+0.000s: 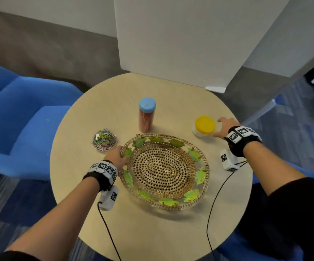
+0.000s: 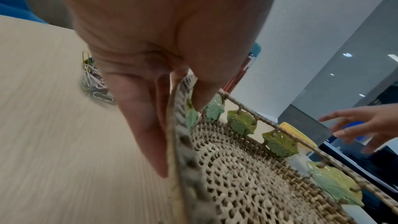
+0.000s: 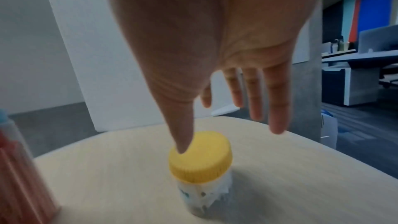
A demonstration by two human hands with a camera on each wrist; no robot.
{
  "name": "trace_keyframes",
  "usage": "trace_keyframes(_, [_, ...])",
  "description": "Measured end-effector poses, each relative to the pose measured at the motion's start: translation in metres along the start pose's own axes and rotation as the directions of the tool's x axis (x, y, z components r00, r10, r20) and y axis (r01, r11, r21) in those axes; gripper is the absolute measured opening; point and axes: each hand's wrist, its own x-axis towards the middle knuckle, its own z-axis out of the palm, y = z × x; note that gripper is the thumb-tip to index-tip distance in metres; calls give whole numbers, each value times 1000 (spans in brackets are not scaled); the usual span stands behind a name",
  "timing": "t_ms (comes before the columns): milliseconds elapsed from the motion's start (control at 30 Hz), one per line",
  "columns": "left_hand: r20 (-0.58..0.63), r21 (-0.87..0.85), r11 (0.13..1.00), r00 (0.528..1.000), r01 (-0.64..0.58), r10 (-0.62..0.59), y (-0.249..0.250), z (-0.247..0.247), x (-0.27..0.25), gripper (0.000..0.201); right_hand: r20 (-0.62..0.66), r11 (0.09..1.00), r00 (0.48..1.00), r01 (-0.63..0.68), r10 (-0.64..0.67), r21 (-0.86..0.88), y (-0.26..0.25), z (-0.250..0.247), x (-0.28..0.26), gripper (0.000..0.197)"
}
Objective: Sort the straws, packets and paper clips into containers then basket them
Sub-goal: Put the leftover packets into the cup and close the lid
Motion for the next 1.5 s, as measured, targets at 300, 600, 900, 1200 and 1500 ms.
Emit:
trace_keyframes(300, [-92, -26, 998, 994, 49, -51, 0, 7, 4, 18, 10, 979, 986, 164, -167, 118, -25, 47, 56, 92])
trace_keyframes(600, [78, -456, 836, 949, 306, -305, -14, -1, -14, 69, -191, 969, 965, 205, -177, 135, -36, 12, 28, 81])
trace_keyframes(900, [-105, -176, 928, 931, 328, -349, -54, 4, -3, 52, -84, 940, 995, 85, -60, 330, -54, 46, 25, 91])
trace_keyframes(1200, [-146, 30, 947, 938, 321, -314, -59, 15, 7, 20, -23, 875, 943, 317, -332, 365, -79, 32, 15, 90])
trace_keyframes(1500, [-115, -44, 936, 929, 350, -352, -67, 16, 5, 35, 190, 827, 805, 540, -562, 158, -107, 54, -5, 94])
